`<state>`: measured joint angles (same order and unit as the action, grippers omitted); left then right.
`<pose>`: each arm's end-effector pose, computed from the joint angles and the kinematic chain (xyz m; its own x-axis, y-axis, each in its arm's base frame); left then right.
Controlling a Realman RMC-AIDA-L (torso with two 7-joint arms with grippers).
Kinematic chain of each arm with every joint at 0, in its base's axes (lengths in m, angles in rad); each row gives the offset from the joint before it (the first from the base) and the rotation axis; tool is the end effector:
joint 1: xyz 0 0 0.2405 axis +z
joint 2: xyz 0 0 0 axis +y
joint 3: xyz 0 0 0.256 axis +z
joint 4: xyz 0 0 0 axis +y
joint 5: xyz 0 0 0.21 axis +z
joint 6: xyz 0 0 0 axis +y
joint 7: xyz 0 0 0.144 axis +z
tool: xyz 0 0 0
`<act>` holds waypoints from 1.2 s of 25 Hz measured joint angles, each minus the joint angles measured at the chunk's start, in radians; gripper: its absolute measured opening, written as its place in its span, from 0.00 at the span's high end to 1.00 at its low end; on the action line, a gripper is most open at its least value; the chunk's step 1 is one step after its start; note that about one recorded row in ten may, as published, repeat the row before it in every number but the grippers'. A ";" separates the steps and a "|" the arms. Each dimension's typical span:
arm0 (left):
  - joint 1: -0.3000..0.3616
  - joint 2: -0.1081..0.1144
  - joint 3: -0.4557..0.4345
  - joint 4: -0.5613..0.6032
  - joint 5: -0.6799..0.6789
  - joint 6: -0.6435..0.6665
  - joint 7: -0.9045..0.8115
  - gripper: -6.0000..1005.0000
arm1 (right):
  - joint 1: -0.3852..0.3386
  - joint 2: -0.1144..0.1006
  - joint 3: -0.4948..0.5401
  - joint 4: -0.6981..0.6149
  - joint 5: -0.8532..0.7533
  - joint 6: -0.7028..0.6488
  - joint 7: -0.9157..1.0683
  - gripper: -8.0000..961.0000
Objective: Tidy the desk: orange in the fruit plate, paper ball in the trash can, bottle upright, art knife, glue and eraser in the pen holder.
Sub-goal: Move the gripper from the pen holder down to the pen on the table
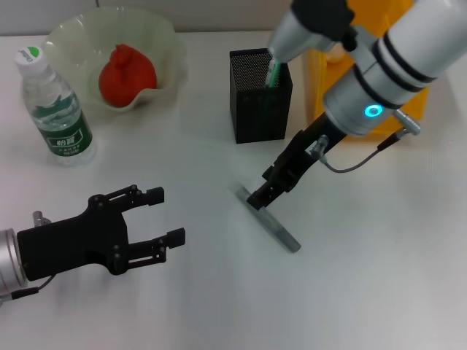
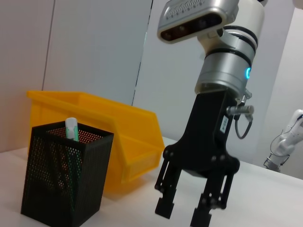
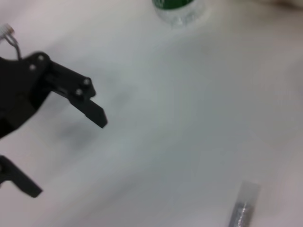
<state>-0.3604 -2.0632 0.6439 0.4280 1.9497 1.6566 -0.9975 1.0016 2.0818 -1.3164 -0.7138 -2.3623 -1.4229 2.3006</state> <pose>-0.3093 0.2522 -0.0227 0.7537 0.2664 0.6008 0.4292 -0.8918 -0.1430 0.1309 0.3857 -0.0707 0.8232 -0.5099 0.2497 -0.4993 -0.8595 -0.1092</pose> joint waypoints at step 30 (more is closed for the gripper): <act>-0.008 -0.005 0.023 -0.012 0.001 -0.018 0.015 0.20 | 0.108 0.011 -0.367 0.058 0.049 0.136 0.145 0.37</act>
<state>-0.3680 -2.0677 0.6672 0.4156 1.9511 1.6391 -0.9826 1.1099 2.0924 -1.6832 -0.6553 -2.3137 -1.2871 2.4453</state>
